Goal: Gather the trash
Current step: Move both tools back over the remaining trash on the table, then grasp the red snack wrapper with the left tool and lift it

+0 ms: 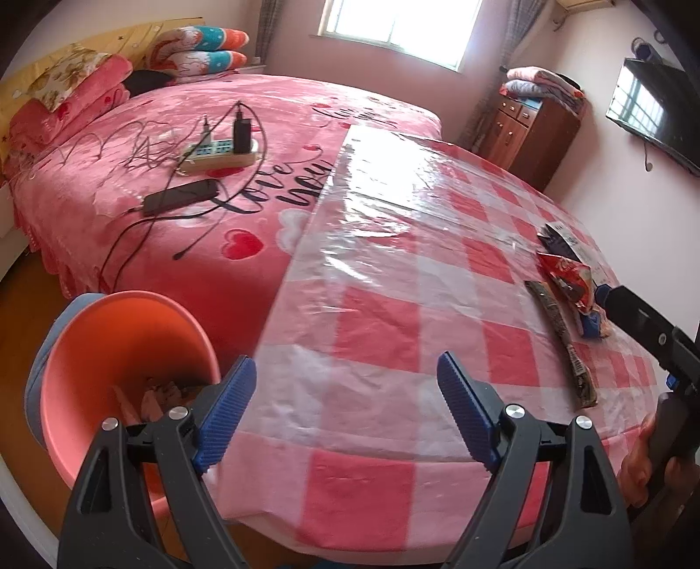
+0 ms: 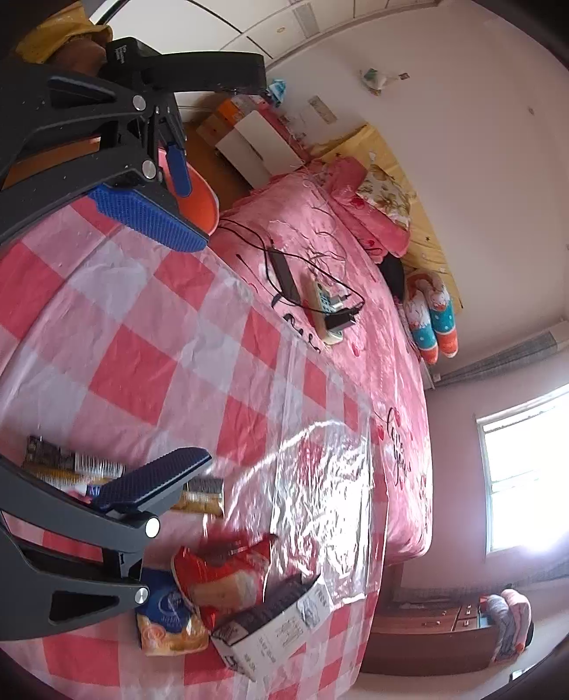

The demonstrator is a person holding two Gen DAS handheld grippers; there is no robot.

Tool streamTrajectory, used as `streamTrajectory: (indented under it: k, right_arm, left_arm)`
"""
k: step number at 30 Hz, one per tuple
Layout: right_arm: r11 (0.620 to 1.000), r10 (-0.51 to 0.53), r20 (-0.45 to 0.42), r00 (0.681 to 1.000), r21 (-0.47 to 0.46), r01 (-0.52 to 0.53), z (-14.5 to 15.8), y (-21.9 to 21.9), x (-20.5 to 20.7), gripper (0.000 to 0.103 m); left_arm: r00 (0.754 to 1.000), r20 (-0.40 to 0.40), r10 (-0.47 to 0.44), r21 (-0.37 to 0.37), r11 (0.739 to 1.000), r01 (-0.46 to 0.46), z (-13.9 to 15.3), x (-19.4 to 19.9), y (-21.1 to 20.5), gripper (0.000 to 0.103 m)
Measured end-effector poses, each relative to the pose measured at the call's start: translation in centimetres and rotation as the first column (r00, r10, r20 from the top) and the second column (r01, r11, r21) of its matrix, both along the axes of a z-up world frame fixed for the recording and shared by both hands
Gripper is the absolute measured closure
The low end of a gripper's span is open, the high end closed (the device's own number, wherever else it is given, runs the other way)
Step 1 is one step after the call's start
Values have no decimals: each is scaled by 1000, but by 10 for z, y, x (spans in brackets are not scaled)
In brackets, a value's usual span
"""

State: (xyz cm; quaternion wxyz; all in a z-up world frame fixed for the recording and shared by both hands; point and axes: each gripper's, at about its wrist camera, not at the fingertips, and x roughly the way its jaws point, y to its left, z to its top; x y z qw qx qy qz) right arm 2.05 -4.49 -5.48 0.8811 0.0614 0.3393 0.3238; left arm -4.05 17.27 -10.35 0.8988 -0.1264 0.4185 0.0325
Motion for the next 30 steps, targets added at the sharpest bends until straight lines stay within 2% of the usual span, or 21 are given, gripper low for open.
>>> streamTrajectory:
  k: [10,18,26,30]
  right_arm:
    - [994,-99,-10,995,40,100,0,-49,14,13]
    - [977,-201,-26,979,65,202,-3,-95,28,13]
    - [939,-321,-73,944,103,327,-12,-151,46,13]
    - [916,-373,-109,921,115,385,-19,-180,58,13]
  left_arm:
    - [997,-27,-79,15,997,79,1,15,-42,18]
    - [987,-42,-156,23,987,157,1,25,-81,18]
    - [970,-47,-238,16,971,239,6,39,-121,18]
    - [956,-41,-290,-46,957,288,15,53,-142,18]
